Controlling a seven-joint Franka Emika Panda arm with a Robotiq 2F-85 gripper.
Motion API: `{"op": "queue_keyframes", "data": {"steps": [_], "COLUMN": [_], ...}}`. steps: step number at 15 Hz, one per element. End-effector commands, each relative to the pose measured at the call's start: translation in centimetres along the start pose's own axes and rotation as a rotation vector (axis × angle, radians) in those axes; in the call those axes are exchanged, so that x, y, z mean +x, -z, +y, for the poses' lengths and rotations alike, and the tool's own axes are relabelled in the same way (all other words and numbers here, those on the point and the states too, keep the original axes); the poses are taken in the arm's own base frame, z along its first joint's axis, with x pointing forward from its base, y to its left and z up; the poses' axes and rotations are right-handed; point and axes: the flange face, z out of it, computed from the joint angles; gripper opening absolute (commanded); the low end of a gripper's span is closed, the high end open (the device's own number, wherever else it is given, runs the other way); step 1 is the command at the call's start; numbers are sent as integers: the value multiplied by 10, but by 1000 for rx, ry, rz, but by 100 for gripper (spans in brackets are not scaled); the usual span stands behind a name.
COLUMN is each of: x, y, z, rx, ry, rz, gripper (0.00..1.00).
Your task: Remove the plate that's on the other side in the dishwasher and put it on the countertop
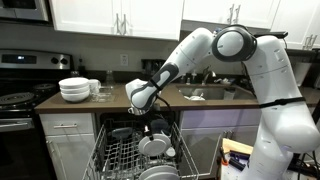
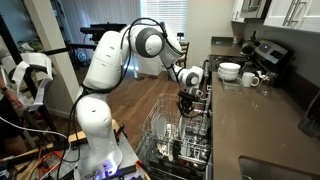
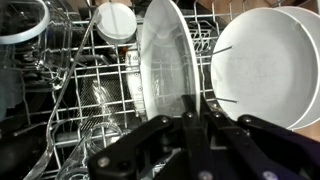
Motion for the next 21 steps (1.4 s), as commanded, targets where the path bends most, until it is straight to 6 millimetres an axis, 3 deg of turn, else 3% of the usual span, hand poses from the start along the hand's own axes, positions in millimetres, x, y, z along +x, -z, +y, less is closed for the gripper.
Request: {"op": "queue_keyframes", "data": {"steps": [1, 9, 21], "x": [-11, -15, -16], "y": [18, 39, 50], "z": [-22, -39, -57], "rx": [-3, -4, -31], "ry": [-39, -21, -16], "rz": [-50, -62, -77], "gripper": [3, 2, 2]}}
